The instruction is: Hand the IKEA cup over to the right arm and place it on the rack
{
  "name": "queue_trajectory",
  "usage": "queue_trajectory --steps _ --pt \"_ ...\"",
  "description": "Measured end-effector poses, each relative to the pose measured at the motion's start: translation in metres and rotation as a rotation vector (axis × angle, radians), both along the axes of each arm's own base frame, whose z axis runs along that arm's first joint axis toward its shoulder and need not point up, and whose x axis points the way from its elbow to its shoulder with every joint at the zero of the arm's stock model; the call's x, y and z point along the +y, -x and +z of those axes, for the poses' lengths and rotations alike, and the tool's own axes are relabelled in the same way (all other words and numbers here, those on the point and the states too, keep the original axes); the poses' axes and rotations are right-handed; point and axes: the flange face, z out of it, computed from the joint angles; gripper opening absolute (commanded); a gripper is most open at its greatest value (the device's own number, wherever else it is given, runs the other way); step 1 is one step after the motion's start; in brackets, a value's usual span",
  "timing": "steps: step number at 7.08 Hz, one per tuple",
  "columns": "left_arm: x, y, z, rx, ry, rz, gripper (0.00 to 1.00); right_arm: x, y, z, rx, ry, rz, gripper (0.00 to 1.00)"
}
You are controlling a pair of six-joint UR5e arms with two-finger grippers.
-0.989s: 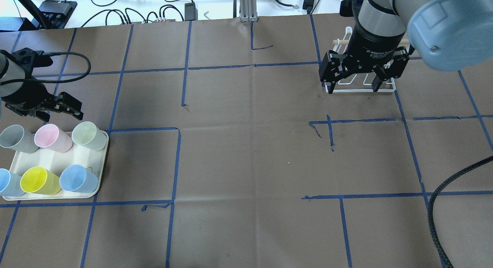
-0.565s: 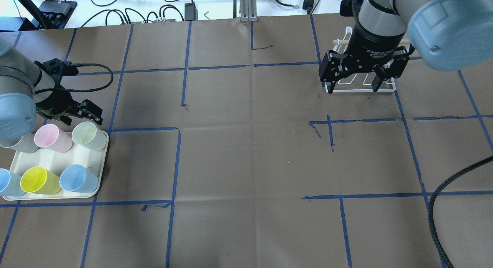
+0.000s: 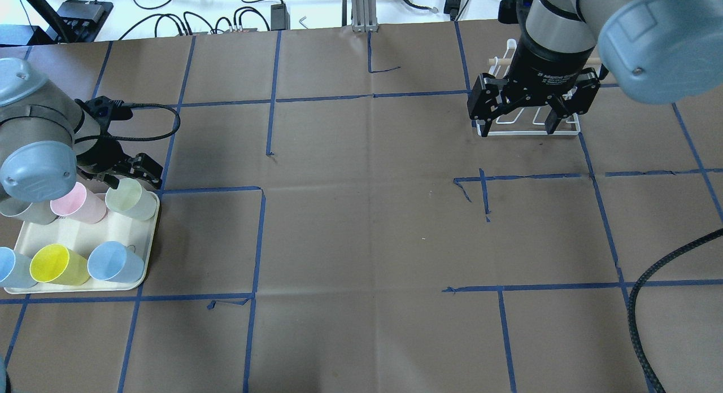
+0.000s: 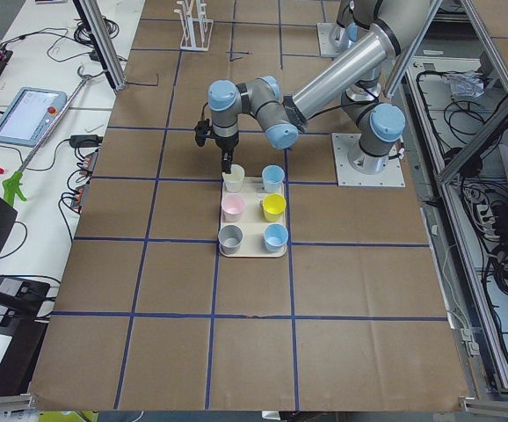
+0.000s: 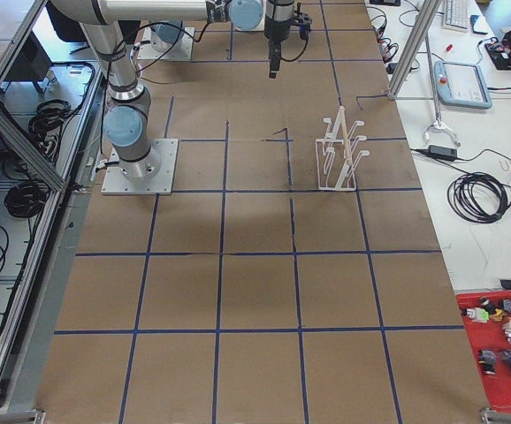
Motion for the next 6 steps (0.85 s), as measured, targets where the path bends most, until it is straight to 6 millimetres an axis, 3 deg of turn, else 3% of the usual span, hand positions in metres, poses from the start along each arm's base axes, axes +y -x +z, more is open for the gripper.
queue_trajectory --steps 2,3,5,6 --pt "-0.001 -0.002 -0.009 -0.001 -0.018 0.049 0.99 0.000 0.000 0.000 0.000 0.000 0.000 1.00" --pt "0.000 -0.003 -0.011 -0.005 -0.026 0.065 0.89 -0.001 0.000 -0.001 0.000 -0.001 0.000 1.00" --pt "0.006 -0.001 -0.019 -0.004 -0.046 0.103 0.39 -0.001 0.000 -0.001 0.000 -0.002 0.000 1.00" --pt "0.010 0.001 -0.022 -0.003 -0.057 0.111 0.19 -0.001 0.000 -0.001 0.000 -0.002 0.000 1.00"
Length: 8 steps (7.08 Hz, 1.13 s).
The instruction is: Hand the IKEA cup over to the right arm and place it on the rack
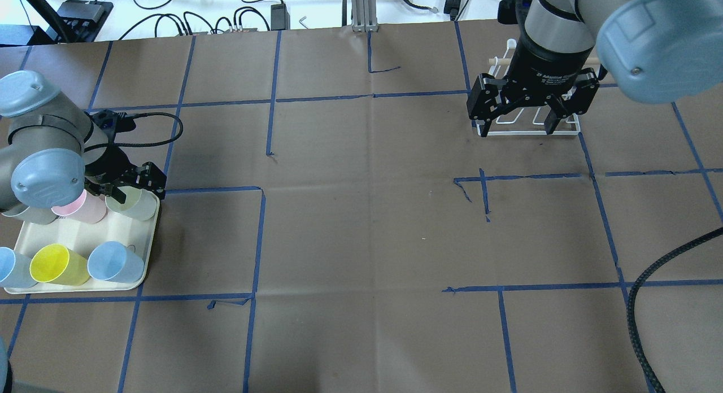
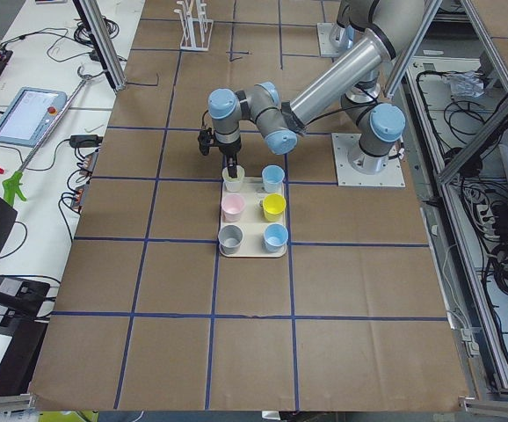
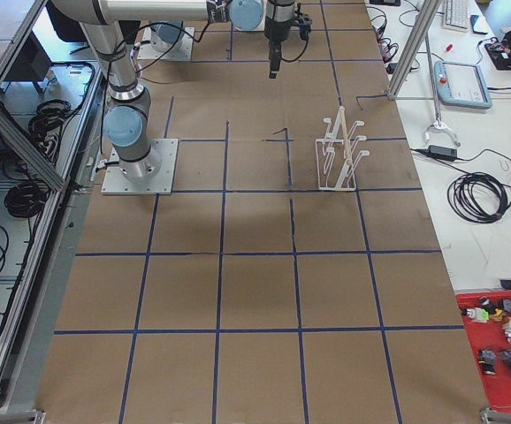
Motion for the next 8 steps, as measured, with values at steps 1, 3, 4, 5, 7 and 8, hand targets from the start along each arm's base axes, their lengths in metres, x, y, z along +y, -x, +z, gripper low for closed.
queue_trajectory --steps 1,3,4,5,7,8 --pt "0.003 0.000 0.000 -0.012 -0.012 0.002 0.06 -0.001 0.000 -0.001 0.000 -0.002 0.000 1.00" --pt "0.006 -0.004 0.006 -0.057 -0.024 -0.006 0.00 -0.004 -0.001 -0.002 -0.013 0.013 -0.002 1.00" --pt "0.004 -0.006 0.010 -0.069 -0.020 -0.012 0.00 -0.010 -0.006 -0.002 -0.057 0.043 -0.019 1.00" --pt "0.001 -0.008 0.017 -0.084 -0.007 -0.017 0.00 -0.019 -0.013 -0.004 -0.115 0.083 -0.076 1.00" --pt "-0.012 -0.012 0.063 -0.114 0.029 -0.027 0.00 -0.031 -0.025 -0.006 -0.214 0.196 -0.216 1.00" --pt "-0.022 -0.013 0.098 -0.116 0.037 -0.033 0.00 -0.033 -0.030 -0.010 -0.269 0.270 -0.250 1.00"
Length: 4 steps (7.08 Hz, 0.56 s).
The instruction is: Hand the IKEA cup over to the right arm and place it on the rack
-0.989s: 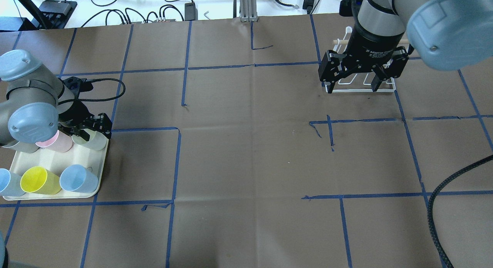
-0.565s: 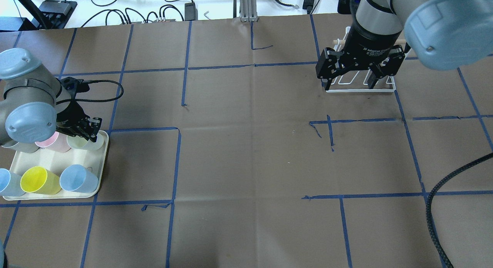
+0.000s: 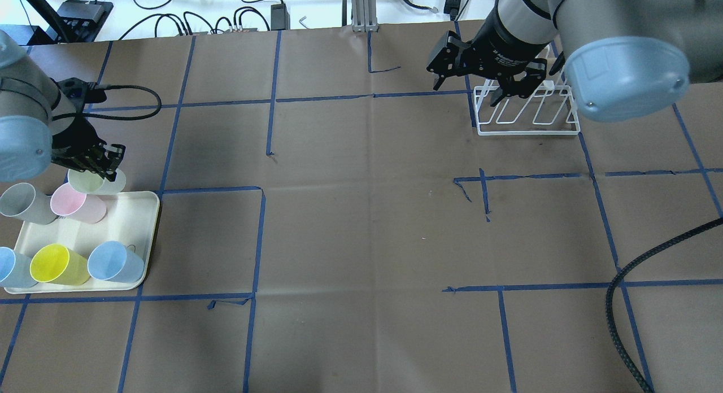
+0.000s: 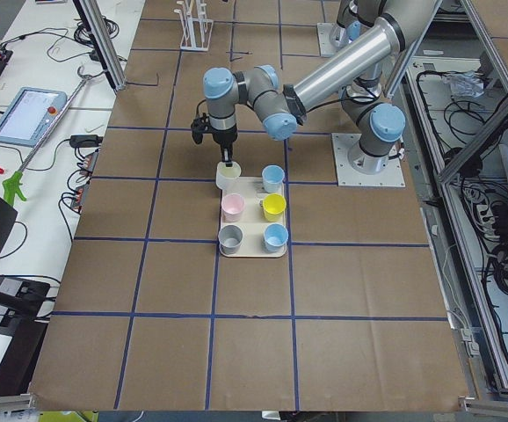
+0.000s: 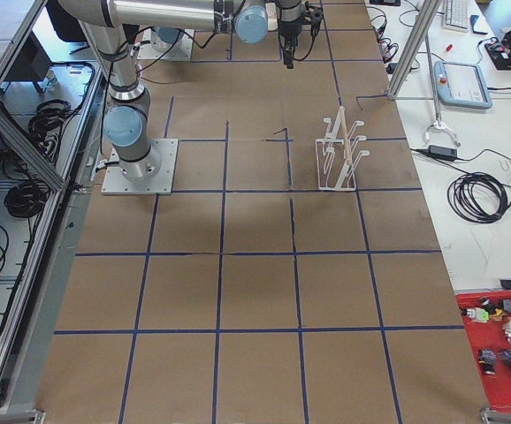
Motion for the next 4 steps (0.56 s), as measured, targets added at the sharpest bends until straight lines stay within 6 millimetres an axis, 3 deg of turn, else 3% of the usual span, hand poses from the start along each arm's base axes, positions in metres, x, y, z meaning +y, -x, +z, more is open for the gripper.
queue_trajectory --steps 2,4 --pt "-0.022 0.003 0.072 0.042 -0.008 -0.010 0.00 0.004 -0.011 -0.014 -0.094 0.155 -0.068 1.00" --pt "-0.036 0.021 0.114 0.114 0.008 -0.034 0.00 0.018 -0.027 -0.029 -0.194 0.289 -0.152 1.00"
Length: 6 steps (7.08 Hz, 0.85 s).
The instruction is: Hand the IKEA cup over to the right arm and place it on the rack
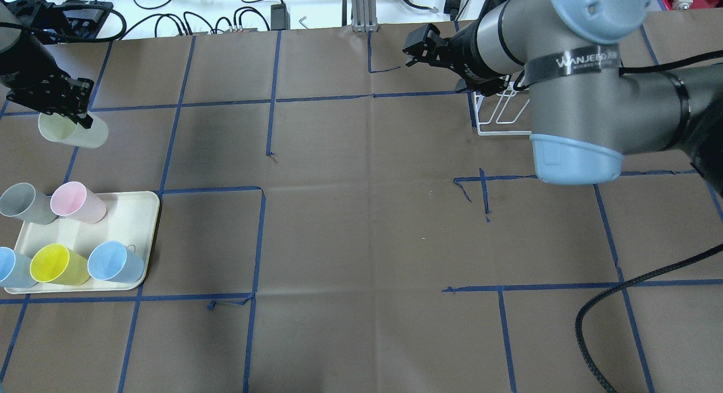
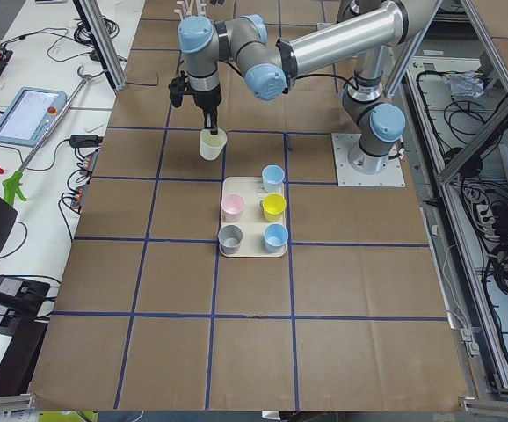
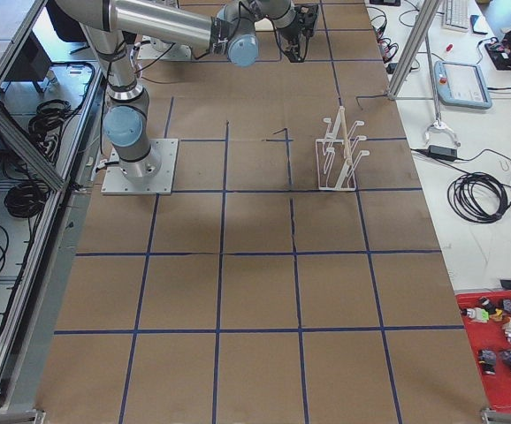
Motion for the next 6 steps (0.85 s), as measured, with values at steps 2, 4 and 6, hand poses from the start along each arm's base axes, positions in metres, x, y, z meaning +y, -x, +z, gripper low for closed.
queue_trajectory --steps 2,4,6 --pt "-0.022 0.027 0.006 0.105 0.119 -0.060 0.00 0.020 -0.009 -0.015 -0.135 0.121 -0.106 1.00" --pt "-0.037 0.059 0.001 0.297 0.307 -0.192 0.00 0.041 -0.012 -0.023 -0.348 0.138 -0.238 1.00" --pt "-0.035 0.088 -0.005 0.453 0.547 -0.339 0.00 0.062 -0.014 -0.037 -0.568 0.096 -0.350 1.00"
